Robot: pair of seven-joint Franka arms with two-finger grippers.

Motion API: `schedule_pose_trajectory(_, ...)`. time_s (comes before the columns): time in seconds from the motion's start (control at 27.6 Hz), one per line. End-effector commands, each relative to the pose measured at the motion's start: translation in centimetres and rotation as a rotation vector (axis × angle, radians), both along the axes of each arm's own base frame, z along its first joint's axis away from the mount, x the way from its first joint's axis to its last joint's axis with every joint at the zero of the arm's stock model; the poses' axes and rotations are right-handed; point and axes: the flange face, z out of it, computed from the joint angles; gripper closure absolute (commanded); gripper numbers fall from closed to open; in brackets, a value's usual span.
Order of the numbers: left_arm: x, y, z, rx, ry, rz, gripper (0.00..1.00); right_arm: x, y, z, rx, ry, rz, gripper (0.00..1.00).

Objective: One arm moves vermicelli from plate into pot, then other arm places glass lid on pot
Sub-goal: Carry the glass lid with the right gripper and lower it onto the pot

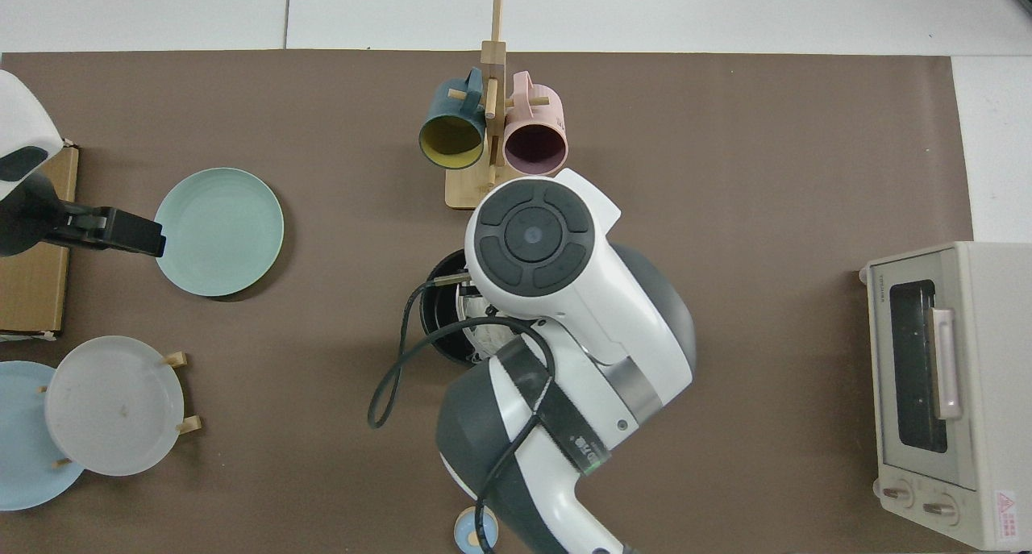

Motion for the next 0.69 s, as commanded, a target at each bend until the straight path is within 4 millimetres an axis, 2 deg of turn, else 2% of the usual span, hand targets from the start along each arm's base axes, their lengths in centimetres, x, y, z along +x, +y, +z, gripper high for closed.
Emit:
schedule_pose_trajectory(0.0, -0.4, 0.4, 0.1, -0.013, -0.031, 0.014, 0.0, 0.4, 2.0, -1.3, 0.008, -0.017, -0.035, 1.0)
schedule_pose_trajectory(0.18, -0.4, 0.5, 0.1, -0.013, -0.029, 0.018, 0.0, -0.4, 3.9, -1.5, 0.036, -0.032, -0.041, 1.0)
schedule_pose_trajectory(0.33, -0.4, 0.6, 0.1, -0.013, -0.029, 0.02, 0.0, -0.9, 5.2, -2.7, 0.041, -0.036, -0.065, 1.0)
schedule_pose_trajectory(0.65, -0.5, 0.6, -0.1, -0.013, -0.026, 0.02, 0.0, -0.5, 5.3, -4.0, 0.052, -0.045, -0.063, 1.0)
